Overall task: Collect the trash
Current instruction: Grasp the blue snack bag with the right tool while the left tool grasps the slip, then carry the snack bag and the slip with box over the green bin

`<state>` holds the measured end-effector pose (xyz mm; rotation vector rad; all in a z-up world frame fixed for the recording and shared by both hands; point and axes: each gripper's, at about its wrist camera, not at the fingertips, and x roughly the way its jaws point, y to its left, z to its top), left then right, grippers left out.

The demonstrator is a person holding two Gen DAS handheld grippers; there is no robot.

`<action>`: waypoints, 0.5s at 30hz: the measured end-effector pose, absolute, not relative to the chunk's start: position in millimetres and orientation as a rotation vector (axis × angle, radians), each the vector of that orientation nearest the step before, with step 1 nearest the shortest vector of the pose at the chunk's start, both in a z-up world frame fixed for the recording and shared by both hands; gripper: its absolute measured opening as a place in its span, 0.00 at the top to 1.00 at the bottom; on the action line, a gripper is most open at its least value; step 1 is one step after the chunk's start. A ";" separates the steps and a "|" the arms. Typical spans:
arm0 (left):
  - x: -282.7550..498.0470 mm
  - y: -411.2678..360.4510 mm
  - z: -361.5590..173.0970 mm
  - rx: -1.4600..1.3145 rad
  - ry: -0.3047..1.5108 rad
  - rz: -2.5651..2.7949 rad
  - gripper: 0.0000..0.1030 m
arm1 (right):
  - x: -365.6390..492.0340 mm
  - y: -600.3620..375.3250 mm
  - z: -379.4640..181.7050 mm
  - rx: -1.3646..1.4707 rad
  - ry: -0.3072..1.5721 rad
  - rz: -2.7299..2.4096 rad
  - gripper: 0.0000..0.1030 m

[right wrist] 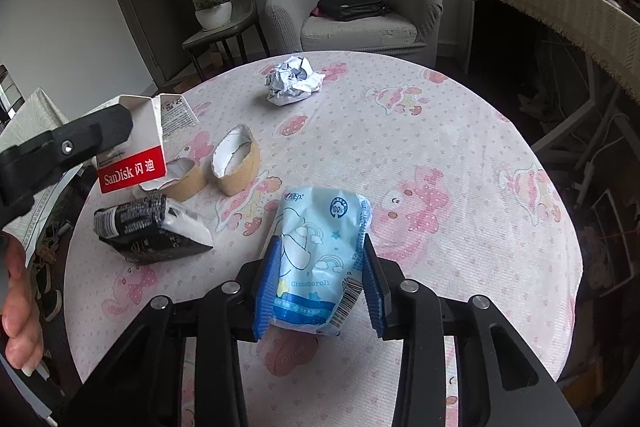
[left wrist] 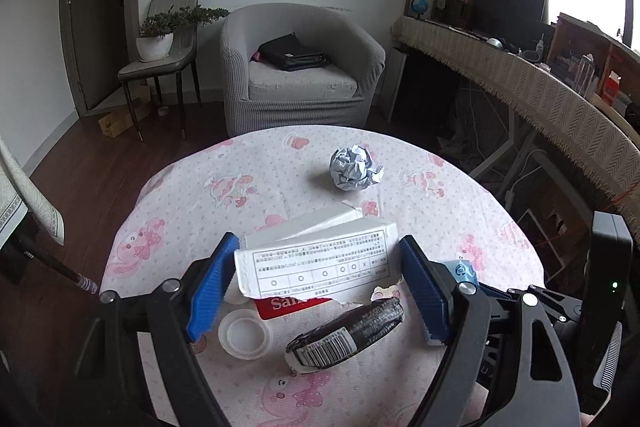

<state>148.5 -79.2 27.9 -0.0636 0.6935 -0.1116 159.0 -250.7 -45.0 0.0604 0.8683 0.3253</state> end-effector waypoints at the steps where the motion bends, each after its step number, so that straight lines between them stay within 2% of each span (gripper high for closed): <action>1: 146.8 -78.3 29.9 -0.062 0.690 -0.114 0.20 | 159.2 -251.1 -43.9 0.066 0.865 0.327 0.65; 8: 140.3 -66.8 33.2 -0.064 0.687 -0.121 0.20 | 161.1 -253.9 -37.7 0.110 0.846 0.330 0.73; 15: 136.7 -42.4 34.7 -0.093 0.687 -0.109 0.20 | 165.4 -248.5 -29.8 0.121 0.821 0.318 0.75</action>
